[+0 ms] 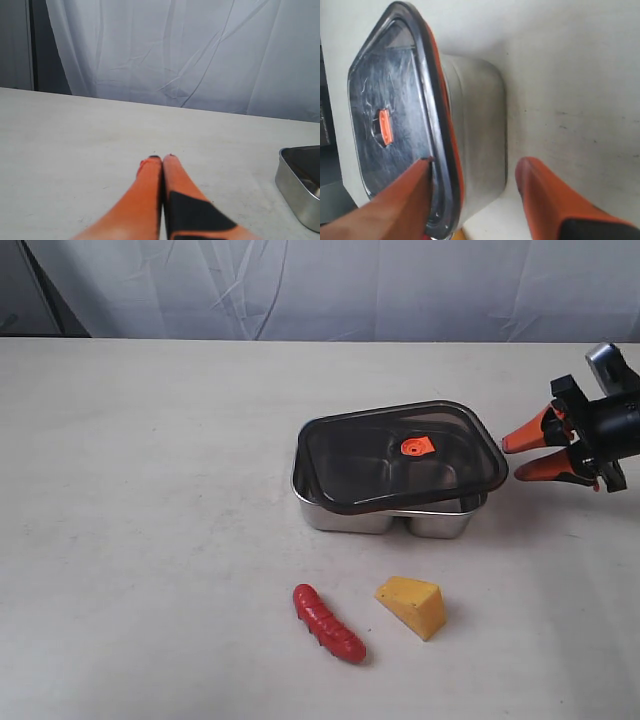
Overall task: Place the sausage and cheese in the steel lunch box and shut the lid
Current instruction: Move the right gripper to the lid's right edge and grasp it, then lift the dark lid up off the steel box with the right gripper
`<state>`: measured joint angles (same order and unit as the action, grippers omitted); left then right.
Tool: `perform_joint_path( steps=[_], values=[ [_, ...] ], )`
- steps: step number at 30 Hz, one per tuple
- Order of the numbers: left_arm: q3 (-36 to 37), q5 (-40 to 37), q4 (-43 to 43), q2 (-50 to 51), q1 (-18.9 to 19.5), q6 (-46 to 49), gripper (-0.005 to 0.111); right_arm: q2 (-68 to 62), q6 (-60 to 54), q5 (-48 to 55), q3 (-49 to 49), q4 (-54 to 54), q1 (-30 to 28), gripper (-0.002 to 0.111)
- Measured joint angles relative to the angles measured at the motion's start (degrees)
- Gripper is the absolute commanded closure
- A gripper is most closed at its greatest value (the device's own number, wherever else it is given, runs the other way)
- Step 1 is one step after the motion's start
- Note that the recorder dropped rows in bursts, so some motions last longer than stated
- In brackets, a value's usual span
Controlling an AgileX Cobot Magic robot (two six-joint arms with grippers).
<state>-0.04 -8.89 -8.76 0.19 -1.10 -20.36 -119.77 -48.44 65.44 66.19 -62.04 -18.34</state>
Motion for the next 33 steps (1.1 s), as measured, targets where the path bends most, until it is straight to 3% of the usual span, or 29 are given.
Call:
perform_joint_path(
  steps=[23,33],
  values=[
    [0.0,0.0,0.0,0.0,0.0,0.0,0.106,-1.08,-4.23,1.93,0.0,-3.58,2.39,0.057],
    [0.0,0.0,0.0,0.0,0.0,0.0,0.106,-1.08,-4.27,2.15,0.0,-2.96,2.39,0.063]
  ],
)
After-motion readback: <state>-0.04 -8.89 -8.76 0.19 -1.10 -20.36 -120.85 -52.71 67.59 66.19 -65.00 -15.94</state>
